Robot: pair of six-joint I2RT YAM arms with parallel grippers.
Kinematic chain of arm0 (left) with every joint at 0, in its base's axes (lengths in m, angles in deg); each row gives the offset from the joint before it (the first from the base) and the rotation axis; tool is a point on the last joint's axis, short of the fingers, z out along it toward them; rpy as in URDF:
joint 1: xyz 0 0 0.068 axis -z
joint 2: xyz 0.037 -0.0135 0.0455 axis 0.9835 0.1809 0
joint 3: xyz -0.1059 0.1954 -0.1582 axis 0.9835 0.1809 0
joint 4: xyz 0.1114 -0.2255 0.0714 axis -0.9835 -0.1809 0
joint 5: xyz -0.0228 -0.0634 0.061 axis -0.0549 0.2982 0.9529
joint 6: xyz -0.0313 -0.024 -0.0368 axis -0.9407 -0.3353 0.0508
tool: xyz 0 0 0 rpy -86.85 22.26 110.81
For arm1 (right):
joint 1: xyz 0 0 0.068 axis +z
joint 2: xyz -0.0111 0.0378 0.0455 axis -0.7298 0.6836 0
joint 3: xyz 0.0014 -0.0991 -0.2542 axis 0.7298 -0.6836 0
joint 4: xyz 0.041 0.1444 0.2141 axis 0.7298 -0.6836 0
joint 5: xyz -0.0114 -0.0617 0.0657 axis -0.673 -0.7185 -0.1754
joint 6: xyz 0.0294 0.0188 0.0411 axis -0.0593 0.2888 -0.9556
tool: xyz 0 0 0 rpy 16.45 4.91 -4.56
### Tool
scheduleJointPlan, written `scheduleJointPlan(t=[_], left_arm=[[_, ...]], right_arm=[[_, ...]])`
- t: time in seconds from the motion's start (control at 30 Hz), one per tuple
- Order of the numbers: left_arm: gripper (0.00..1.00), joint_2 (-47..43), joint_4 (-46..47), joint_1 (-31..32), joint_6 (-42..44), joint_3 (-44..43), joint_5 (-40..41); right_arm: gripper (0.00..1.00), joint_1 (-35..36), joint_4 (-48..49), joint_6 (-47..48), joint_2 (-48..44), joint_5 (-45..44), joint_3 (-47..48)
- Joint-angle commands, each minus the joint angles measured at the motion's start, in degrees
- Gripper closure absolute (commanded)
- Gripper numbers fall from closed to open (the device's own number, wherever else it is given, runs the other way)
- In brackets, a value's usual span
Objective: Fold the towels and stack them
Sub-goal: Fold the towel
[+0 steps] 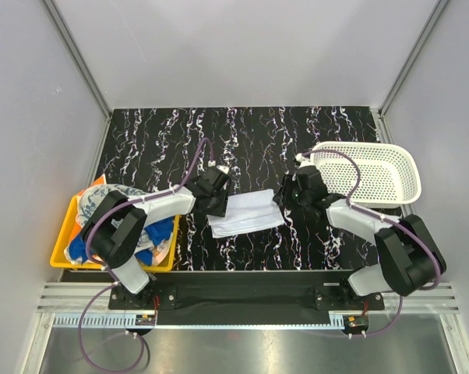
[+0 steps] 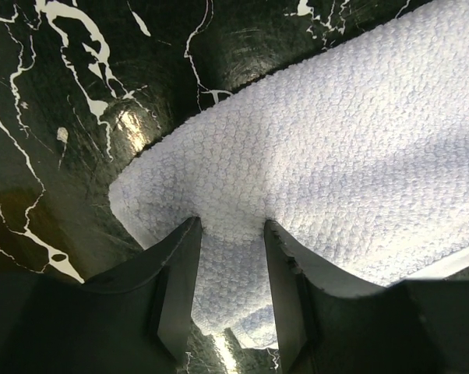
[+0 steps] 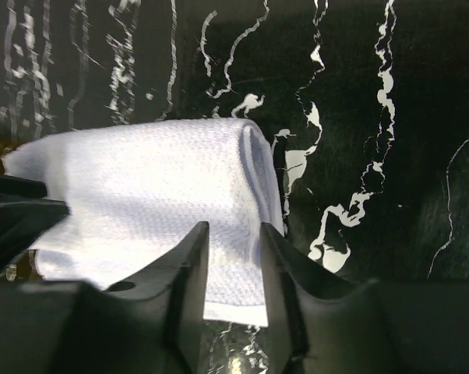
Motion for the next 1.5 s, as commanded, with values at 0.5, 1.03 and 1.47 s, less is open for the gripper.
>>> scheduleJointPlan(t=[0.5,1.03,1.47], left_arm=[[0.40,-9.99,-5.71,1.47,-2.64,-2.56,5.08],[0.40,-3.85,-1.23,-0.37,-10.56,3.95,-1.34],[0.40,-4.18,-5.36,-3.37,-7.13,-0.80,-2.22]], right_arm=[[0.45,1.63,-12.12,-1.10,-1.12,-3.00,4.46],[0.63,6.20,-5.36,-10.24,3.99,0.24,-0.38],[0.53,6.28,-11.67,-10.68,-3.39,-6.52,0.49]])
